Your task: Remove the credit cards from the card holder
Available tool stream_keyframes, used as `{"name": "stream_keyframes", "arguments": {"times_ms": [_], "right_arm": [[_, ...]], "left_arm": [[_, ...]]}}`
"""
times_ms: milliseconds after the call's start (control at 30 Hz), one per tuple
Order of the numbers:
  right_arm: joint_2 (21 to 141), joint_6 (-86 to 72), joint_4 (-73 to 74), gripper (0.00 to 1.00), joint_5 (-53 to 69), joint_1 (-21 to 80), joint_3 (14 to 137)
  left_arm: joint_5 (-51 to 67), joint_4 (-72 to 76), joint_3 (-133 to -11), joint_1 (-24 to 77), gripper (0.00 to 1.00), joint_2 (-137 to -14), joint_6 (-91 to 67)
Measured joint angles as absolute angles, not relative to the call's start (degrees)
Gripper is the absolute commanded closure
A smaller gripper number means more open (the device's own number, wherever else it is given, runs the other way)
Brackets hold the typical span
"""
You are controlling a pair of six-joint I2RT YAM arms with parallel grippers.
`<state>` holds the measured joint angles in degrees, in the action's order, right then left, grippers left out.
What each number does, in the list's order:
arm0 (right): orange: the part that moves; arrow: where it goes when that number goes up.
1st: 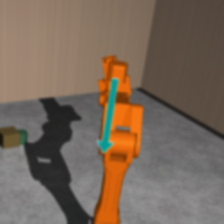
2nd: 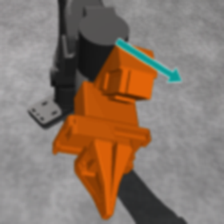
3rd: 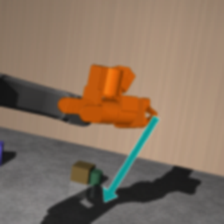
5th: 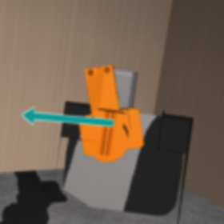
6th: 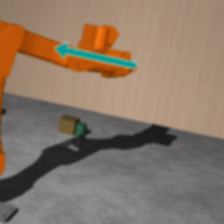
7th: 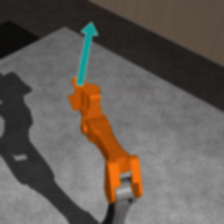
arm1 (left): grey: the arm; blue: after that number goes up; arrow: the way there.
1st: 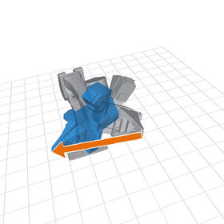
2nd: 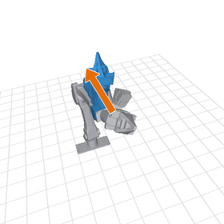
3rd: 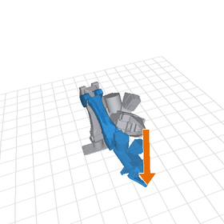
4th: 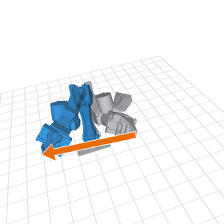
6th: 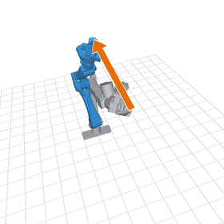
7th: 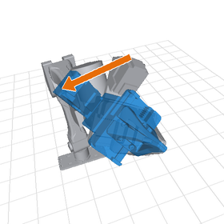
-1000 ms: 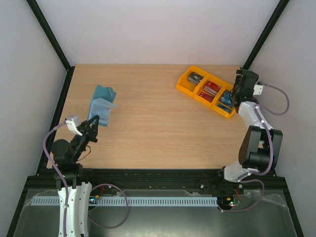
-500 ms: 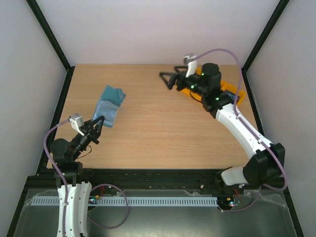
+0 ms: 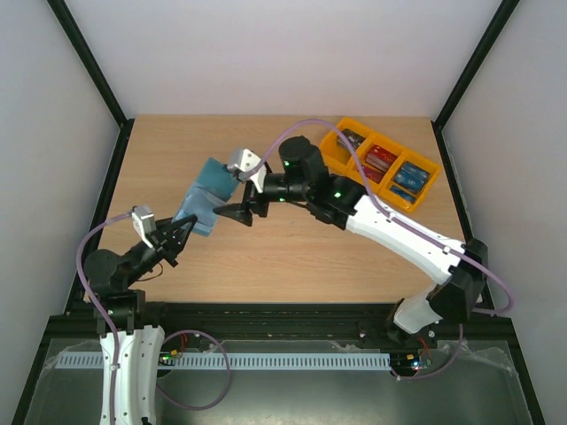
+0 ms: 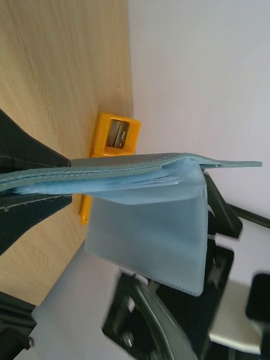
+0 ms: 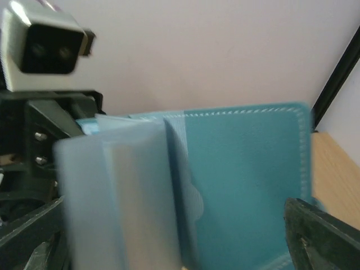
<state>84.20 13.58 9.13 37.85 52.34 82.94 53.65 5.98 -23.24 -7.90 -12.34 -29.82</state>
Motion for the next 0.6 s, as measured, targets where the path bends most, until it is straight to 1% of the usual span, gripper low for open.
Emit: {"name": "stream_keyframes", "arguments": {"times_ms": [167,333,467,533,567,600], "right_arm": [[89.03,15.92,11.94,0.01,35.97,55.24,85.34],[89.8,16.51,12.03,0.0,32.69,56.82,85.32],[90.15,16.25,11.25,0.03,28.93,56.9,85.32],[90.65,16.12,10.76,0.07,28.05,56.93,85.34],[90.85,16.05,10.61,0.12,27.79,56.93,85.34],[91.07,16.03,10.57,0.19,27.66,56.93,85.34]], "left_arm": [[55.96,5.04,-24.93,-7.9,0.98,-12.36,-28.4],[57.06,4.73,-25.41,-7.9,0.97,-12.4,-27.24],[58.19,5.08,-25.41,-7.9,0.98,-12.51,-27.16],[58.48,5.48,-25.41,-7.88,0.98,-12.88,-27.18],[58.46,5.5,-25.41,-7.88,0.98,-13.21,-27.2],[58.46,5.48,-25.41,-7.88,0.98,-13.54,-27.2]]}}
